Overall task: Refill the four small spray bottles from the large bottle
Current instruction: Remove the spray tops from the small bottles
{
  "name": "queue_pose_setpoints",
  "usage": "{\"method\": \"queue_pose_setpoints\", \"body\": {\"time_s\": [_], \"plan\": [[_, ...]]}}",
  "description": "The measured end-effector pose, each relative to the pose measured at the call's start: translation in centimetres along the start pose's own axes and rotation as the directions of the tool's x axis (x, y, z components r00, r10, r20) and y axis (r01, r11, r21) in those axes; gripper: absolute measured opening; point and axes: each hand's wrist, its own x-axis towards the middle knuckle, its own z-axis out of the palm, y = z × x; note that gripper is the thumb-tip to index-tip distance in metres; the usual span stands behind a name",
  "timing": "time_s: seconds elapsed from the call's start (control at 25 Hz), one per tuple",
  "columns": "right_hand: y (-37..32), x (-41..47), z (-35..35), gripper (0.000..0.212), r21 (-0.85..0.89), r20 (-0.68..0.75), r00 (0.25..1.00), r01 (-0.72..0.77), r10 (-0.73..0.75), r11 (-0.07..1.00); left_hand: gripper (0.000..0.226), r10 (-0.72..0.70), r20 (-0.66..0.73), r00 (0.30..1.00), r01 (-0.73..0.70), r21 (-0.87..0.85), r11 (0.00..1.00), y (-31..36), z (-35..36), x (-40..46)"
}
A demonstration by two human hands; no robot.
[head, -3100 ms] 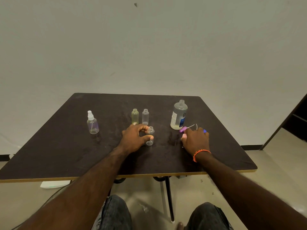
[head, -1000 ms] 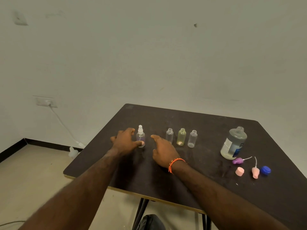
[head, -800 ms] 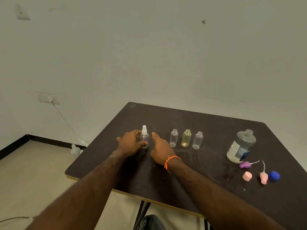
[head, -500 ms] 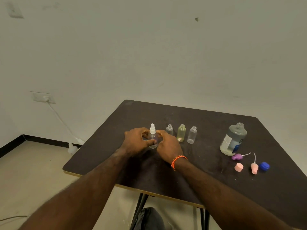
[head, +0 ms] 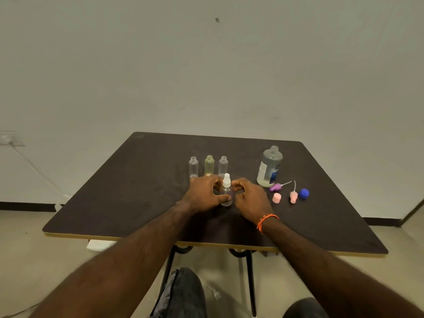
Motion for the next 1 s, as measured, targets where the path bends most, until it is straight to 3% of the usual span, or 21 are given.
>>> {"method": "queue_pose_setpoints", "body": {"time_s": [0.24,0.4,0.52,0.84,1.0], "plan": [[2.3,0.1,-1.2,0.03,-0.011,0.029,0.998,-0.048,0.048,0.999,0.05,-0.006,0.051,0.999,0.003,0.058,0.998,0.6,2.0,0.6],[0.9,1.7,-1.9,0.044,0.005,0.014,1.0,0.013,-0.013,1.0,0.04,-0.002,0.044,0.999,0.0,0.027,1.0,-0.3,2.6,0.8],[0.1,2.9,-2.1,0.03,-0.152,0.033,0.996,0.085,-0.081,0.985,0.03,0.009,0.033,0.999,-0.011,0.05,0.999,-0.4,2.5,0.8],[-0.6,4.2,-1.5,0.017,-0.223,0.118,0.992,0.077,-0.051,0.972,0.035,-0.007,0.031,0.999,0.006,0.046,0.999,-0.7,2.8,1.1],[-0.3,4.0,-1.3,0.014,-0.208,0.13,0.989,0.093,-0.067,0.974,0.027,-0.013,0.054,0.998,0.012,0.023,1.0,-0.8,2.9,1.2]]}}
